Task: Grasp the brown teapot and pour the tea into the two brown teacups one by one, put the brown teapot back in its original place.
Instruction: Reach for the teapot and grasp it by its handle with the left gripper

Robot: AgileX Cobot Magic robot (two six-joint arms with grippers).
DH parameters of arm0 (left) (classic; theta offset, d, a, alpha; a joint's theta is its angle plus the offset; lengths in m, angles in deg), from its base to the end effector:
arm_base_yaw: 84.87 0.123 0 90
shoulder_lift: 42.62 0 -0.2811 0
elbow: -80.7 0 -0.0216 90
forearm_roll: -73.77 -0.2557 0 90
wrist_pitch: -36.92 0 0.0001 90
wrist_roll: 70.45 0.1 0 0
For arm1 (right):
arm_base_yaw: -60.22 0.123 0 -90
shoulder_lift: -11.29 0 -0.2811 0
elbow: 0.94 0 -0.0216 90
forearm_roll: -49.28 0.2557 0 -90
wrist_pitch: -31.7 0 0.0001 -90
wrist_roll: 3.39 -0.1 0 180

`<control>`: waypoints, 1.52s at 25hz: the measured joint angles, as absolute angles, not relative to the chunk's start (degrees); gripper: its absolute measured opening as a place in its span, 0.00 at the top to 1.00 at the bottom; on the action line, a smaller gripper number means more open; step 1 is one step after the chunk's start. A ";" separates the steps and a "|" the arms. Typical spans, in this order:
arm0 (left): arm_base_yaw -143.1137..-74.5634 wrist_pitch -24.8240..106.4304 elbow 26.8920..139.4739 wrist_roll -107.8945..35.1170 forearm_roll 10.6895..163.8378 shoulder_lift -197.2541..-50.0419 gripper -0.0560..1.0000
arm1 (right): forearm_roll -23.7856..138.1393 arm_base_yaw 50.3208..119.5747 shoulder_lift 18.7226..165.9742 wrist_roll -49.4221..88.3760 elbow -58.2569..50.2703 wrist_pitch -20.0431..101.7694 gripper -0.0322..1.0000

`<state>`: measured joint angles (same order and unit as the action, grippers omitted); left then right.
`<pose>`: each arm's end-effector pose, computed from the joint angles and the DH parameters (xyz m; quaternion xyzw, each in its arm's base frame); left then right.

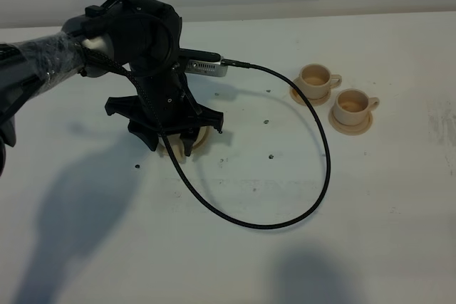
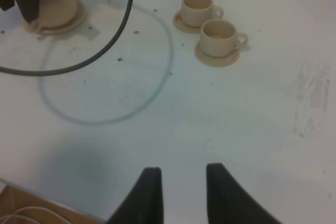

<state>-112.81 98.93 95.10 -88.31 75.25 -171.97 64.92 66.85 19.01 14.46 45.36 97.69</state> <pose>0.3739 -0.2009 0.1523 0.0821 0.9962 -0.0210 0.0199 -0.0026 0.0245 0.2811 -0.1958 0.8355 0.0863 0.5061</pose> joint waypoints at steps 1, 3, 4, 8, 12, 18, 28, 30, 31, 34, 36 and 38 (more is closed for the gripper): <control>-112.81 98.75 95.10 -88.31 75.20 -171.97 0.48 | 64.92 66.85 19.01 14.46 45.36 97.69 0.76; -112.81 98.11 95.10 -88.33 75.20 -171.97 0.48 | 64.92 66.85 19.01 14.46 45.36 97.69 0.76; -112.81 97.94 95.10 -88.33 75.20 -171.97 0.48 | 64.92 66.85 19.01 14.46 45.36 97.69 0.76; -112.81 97.64 95.10 -88.33 75.20 -172.02 0.48 | 64.92 66.85 19.01 14.46 45.36 97.69 0.76; -112.81 97.62 95.10 -88.44 75.25 -172.65 0.49 | 64.92 66.85 19.01 14.46 45.36 97.69 0.76; -112.81 97.57 95.10 -88.60 75.25 -173.06 0.52 | 64.92 66.85 19.01 14.46 45.36 97.69 0.76; -112.79 96.92 95.10 -88.73 75.25 -173.06 0.52 | 64.99 66.85 19.01 14.46 45.36 97.69 0.76; -112.79 96.92 95.10 -88.79 75.25 -173.06 0.53 | 64.99 66.85 19.01 14.46 45.36 97.69 0.76; -112.79 96.92 95.10 -88.79 75.25 -173.06 0.54 | 64.99 66.85 19.01 14.46 45.36 97.69 0.76; -112.79 96.92 95.10 -88.79 75.25 -173.06 0.57 | 64.99 66.85 19.01 14.46 45.36 97.69 0.76; -112.74 96.92 95.10 -88.79 75.25 -173.06 0.60 | 64.99 66.85 19.01 14.46 45.36 97.69 0.76; -112.74 96.92 95.10 -88.79 75.31 -173.06 0.61 | 64.99 66.85 19.01 14.46 45.36 97.69 0.76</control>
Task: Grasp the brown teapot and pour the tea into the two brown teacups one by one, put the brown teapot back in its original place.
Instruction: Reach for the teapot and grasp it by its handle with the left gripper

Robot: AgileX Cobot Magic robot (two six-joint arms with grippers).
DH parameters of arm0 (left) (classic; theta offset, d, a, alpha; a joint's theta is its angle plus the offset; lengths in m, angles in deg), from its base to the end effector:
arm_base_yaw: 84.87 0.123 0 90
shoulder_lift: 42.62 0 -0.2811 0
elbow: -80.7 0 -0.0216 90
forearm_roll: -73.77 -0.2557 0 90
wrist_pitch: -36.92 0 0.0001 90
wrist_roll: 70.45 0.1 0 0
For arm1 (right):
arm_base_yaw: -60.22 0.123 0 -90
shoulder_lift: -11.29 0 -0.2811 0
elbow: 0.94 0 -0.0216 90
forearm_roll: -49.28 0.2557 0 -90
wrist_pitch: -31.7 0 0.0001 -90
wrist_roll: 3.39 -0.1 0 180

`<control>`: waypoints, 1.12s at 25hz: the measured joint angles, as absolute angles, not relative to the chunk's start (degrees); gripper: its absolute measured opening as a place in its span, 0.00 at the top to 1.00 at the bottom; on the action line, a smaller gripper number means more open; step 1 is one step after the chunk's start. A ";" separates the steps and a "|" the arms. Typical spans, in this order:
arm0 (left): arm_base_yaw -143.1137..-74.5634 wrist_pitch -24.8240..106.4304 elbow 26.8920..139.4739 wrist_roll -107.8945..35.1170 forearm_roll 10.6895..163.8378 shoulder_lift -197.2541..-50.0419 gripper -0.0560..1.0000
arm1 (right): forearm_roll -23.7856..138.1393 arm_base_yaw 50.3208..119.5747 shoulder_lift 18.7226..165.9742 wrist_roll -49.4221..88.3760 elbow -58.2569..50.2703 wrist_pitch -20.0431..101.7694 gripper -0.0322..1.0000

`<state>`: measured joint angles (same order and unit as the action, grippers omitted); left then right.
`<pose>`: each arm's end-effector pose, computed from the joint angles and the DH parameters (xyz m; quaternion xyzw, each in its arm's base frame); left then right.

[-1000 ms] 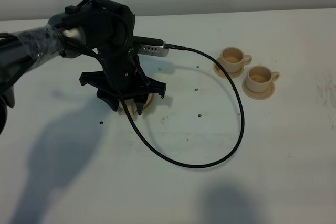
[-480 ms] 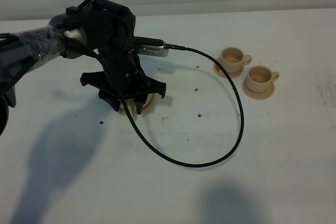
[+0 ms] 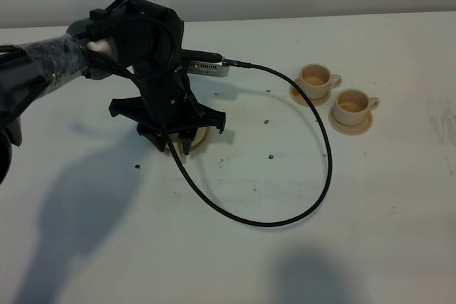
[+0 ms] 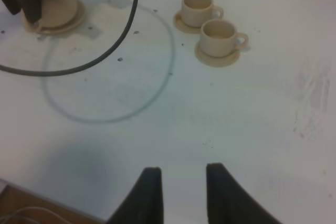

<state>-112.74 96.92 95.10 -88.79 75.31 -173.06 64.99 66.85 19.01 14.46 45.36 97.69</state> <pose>0.3776 -0.2023 0.1444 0.0767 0.9964 -0.0245 0.0271 -0.0026 0.0246 0.2811 -0.1958 0.8354 0.0869 0.5061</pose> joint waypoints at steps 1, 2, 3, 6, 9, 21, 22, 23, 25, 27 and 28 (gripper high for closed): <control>-112.74 96.92 95.10 -88.79 75.36 -173.06 0.62 | 64.99 66.85 19.01 14.46 45.36 97.69 0.76; -112.74 96.92 95.10 -88.79 75.42 -173.06 0.62 | 64.99 66.85 19.01 14.46 45.36 97.69 0.76; -112.74 96.87 95.10 -88.79 75.64 -173.06 0.62 | 64.99 66.85 19.01 14.46 45.36 97.69 0.76; -112.74 96.61 95.10 -88.74 76.00 -173.06 0.62 | 64.99 66.85 19.01 14.46 45.36 97.69 0.76; -112.74 96.48 95.10 -88.74 76.15 -173.06 0.62 | 64.99 66.85 19.01 14.46 45.36 97.69 0.76; -112.74 96.31 95.10 -88.60 76.38 -173.06 0.62 | 64.99 66.85 19.01 14.46 45.36 97.69 0.76; -112.74 96.31 95.10 -88.52 76.38 -173.06 0.62 | 64.99 66.85 19.01 14.46 45.36 97.69 0.76; -112.74 96.31 95.10 -88.52 76.38 -173.06 0.62 | 64.99 66.85 19.01 14.46 45.36 97.69 0.76; -112.74 96.31 95.10 -88.52 76.38 -173.06 0.62 | 65.00 66.85 19.01 14.46 45.36 97.69 0.76; -112.67 96.29 95.10 -88.52 76.42 -173.06 0.62 | 65.00 66.85 19.01 14.46 45.36 97.69 0.76; -112.53 96.24 95.10 -88.47 76.42 -173.06 0.62 | 65.00 66.85 19.01 14.46 45.36 97.69 0.76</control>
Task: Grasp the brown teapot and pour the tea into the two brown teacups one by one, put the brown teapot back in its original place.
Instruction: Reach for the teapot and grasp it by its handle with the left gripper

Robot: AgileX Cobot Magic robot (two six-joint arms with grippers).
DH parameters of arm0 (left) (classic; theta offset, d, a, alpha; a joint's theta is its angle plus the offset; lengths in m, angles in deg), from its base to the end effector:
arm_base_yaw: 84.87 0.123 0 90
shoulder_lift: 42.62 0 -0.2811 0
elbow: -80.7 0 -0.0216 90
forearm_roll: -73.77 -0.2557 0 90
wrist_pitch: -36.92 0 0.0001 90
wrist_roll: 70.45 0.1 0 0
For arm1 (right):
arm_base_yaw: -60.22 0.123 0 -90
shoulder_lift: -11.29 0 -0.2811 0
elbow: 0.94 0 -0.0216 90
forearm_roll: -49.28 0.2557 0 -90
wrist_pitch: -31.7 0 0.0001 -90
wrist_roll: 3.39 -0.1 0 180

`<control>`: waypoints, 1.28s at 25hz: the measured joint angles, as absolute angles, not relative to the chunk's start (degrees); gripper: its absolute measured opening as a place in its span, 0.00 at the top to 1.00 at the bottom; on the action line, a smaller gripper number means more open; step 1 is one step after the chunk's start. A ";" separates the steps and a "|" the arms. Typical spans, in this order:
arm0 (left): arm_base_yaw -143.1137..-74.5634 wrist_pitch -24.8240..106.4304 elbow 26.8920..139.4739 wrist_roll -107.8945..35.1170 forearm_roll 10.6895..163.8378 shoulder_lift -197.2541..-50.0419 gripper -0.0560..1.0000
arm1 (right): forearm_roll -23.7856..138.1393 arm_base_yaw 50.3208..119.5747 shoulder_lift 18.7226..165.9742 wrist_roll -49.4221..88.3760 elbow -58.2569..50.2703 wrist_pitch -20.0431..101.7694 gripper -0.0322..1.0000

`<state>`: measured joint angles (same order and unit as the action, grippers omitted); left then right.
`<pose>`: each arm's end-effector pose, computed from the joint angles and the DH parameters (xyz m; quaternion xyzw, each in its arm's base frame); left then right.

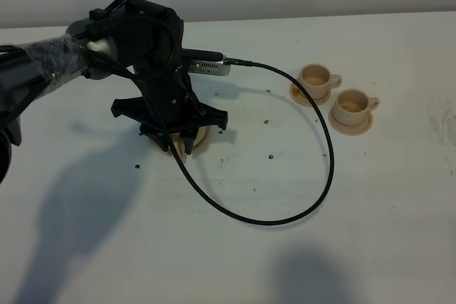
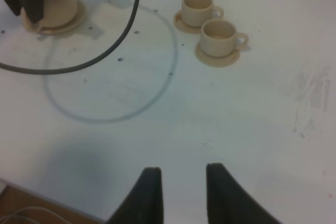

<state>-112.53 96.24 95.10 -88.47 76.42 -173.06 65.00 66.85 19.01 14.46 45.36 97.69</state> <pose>0.3787 -0.2030 0.1445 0.0730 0.9963 -0.0345 0.0294 -0.0026 0.0246 0.2811 -0.1958 0.8354 0.0869 0.5062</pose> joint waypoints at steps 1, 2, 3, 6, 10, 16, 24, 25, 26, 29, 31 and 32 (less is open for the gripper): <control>-112.53 96.24 95.15 -88.48 76.44 -173.00 0.62 | 65.00 66.85 19.01 14.46 45.36 97.69 0.76; -112.30 96.24 95.21 -88.42 76.51 -172.95 0.62 | 65.00 66.85 19.01 14.46 45.36 97.69 0.76; -112.20 96.24 95.21 -88.35 76.65 -172.89 0.62 | 65.00 66.85 19.01 14.46 45.36 97.69 0.76; -111.87 96.11 95.25 -88.35 76.85 -172.77 0.62 | 65.00 66.85 19.01 14.46 45.36 97.69 0.76; -111.87 96.11 95.33 -88.35 76.85 -172.77 0.66 | 65.00 66.85 19.01 14.46 45.36 97.69 0.76; -111.77 96.17 95.38 -88.35 76.85 -172.77 0.80 | 65.00 66.85 19.01 14.46 45.36 97.69 0.76; -111.69 95.98 95.38 -85.95 77.25 -172.65 0.87 | 65.00 66.85 19.01 14.46 45.36 97.69 0.76; -111.69 95.98 95.38 -85.82 77.25 -172.65 0.87 | 65.00 66.85 19.01 14.46 45.36 97.69 0.76; -111.69 95.98 95.38 -85.80 77.25 -172.65 0.87 | 65.00 66.85 19.01 14.46 45.36 97.69 0.76; -111.68 95.98 95.38 -85.74 77.29 -172.65 0.87 | 65.00 66.85 19.01 14.46 45.36 97.69 0.76; -111.68 95.93 95.38 -85.74 77.29 -172.65 0.87 | 65.00 66.85 19.01 14.46 45.36 97.69 0.76; -111.68 95.93 95.38 -85.72 77.29 -172.65 0.87 | 65.00 66.85 19.01 14.46 45.36 97.69 0.76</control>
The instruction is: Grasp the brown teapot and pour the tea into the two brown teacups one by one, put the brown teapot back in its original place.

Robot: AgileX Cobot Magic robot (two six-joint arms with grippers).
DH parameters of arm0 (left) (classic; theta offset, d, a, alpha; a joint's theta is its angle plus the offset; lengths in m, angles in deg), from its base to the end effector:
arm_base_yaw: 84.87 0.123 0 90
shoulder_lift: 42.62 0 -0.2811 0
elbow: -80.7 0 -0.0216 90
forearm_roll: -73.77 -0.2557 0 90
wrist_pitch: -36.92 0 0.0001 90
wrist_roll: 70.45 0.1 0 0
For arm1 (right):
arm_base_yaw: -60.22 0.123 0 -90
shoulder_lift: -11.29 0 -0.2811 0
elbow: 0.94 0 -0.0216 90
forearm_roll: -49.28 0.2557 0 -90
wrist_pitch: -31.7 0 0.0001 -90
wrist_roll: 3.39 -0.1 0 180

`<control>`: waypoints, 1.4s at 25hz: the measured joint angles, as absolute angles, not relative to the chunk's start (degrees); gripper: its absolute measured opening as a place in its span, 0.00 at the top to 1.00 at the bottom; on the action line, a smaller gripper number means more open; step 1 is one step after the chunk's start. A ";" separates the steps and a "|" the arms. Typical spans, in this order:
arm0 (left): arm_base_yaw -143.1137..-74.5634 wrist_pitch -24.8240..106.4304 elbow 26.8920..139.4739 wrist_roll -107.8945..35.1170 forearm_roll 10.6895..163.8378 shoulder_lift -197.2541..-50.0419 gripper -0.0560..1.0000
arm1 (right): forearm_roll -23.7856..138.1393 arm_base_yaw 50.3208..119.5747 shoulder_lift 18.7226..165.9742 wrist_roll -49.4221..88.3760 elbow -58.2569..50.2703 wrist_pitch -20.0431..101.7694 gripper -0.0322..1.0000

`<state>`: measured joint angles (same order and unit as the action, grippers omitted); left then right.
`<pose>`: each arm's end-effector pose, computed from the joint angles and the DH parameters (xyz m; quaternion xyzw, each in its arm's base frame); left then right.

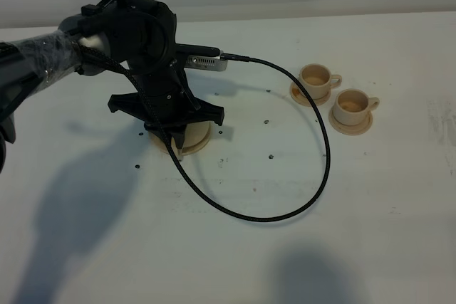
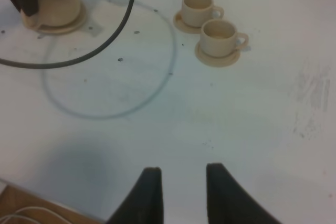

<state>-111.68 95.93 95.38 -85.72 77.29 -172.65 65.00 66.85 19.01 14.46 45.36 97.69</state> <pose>0.3822 -0.1991 0.1489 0.0859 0.9947 -0.0429 0.0362 -0.0026 0.0246 0.2811 -0.1958 0.8354 0.0869 0.5062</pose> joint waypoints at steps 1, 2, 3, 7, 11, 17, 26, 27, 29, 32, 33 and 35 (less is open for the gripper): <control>-111.68 95.93 95.38 -85.72 77.31 -172.65 0.87 | 65.00 66.85 19.01 14.46 45.36 97.69 0.76; -111.68 95.93 95.38 -85.72 77.43 -172.65 0.87 | 65.00 66.85 19.01 14.46 45.36 97.69 0.76; -111.68 95.87 95.38 -85.72 77.55 -172.65 0.87 | 65.00 66.85 19.01 14.46 45.36 97.69 0.76; -111.63 95.34 95.38 -85.72 78.45 -172.65 0.87 | 65.00 66.85 19.01 14.46 45.36 97.69 0.76; -111.63 94.78 95.38 -85.77 78.68 -172.65 0.87 | 65.00 66.85 19.01 14.46 45.36 97.69 0.76; -111.63 94.47 95.38 -85.77 78.74 -172.65 0.87 | 65.00 66.85 19.01 14.46 45.36 97.69 0.76; -111.63 94.17 95.38 -85.72 78.80 -170.72 0.87 | 65.00 66.85 19.01 14.46 45.36 97.69 0.76; -111.61 94.23 95.38 -85.66 78.80 -170.45 0.87 | 65.00 66.85 19.01 14.46 45.36 97.69 0.76; -111.49 94.55 95.38 -85.60 78.73 -169.65 0.87 | 65.00 66.85 19.01 14.46 45.36 97.69 0.76; -111.39 95.00 95.38 -85.33 78.19 -168.58 0.87 | 65.05 66.85 19.01 14.46 45.36 97.69 0.76; -111.31 95.02 95.38 -85.28 78.14 -168.16 0.87 | 65.05 66.85 19.01 14.46 45.36 97.69 0.76; -111.20 95.18 95.38 -84.73 78.00 -167.17 0.87 | 65.05 66.85 19.01 14.46 45.36 97.69 0.76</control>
<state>-111.20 95.18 95.38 -84.73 78.00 -167.17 65.05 66.85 19.01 14.46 45.36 97.69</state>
